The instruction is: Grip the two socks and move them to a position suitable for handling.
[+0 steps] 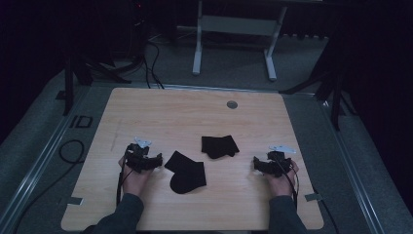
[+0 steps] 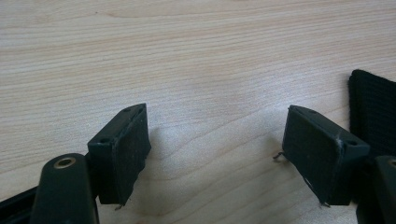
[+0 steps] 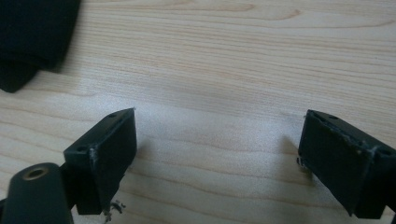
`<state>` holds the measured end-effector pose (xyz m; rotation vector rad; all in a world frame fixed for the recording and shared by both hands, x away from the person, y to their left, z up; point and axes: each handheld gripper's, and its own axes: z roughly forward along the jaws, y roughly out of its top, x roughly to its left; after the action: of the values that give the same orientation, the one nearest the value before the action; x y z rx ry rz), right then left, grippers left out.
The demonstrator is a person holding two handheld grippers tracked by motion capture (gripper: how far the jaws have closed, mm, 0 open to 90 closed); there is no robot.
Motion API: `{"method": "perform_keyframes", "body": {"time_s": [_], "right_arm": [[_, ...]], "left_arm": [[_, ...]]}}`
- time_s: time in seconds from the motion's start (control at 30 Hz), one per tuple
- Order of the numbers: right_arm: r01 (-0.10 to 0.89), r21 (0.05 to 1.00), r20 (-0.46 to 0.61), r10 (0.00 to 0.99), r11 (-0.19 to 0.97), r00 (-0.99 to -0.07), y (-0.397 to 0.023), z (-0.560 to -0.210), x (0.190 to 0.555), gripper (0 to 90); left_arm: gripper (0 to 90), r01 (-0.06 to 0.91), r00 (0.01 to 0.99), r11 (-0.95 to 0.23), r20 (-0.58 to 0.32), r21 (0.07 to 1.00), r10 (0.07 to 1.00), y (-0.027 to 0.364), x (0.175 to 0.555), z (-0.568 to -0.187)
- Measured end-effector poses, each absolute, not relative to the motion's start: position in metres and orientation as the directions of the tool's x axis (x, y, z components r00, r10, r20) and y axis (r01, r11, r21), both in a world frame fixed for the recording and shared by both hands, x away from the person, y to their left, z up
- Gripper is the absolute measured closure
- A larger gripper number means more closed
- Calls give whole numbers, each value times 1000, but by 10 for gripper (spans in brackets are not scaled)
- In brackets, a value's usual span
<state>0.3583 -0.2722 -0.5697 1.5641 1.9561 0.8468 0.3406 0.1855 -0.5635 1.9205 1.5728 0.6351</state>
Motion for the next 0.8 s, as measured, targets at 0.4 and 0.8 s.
{"method": "perform_keyframes", "body": {"time_s": [0.4,0.8], "right_arm": [[677,718,2,972,162,-234,-266,-568,352,137],[699,690,-4,967,187,-256,-258,-559,346,461]], "left_arm": [[236,710,193,-143,6,690,981,185,340,-563],[244,717,192,-144,5,682,981,185,340,-562]]}}
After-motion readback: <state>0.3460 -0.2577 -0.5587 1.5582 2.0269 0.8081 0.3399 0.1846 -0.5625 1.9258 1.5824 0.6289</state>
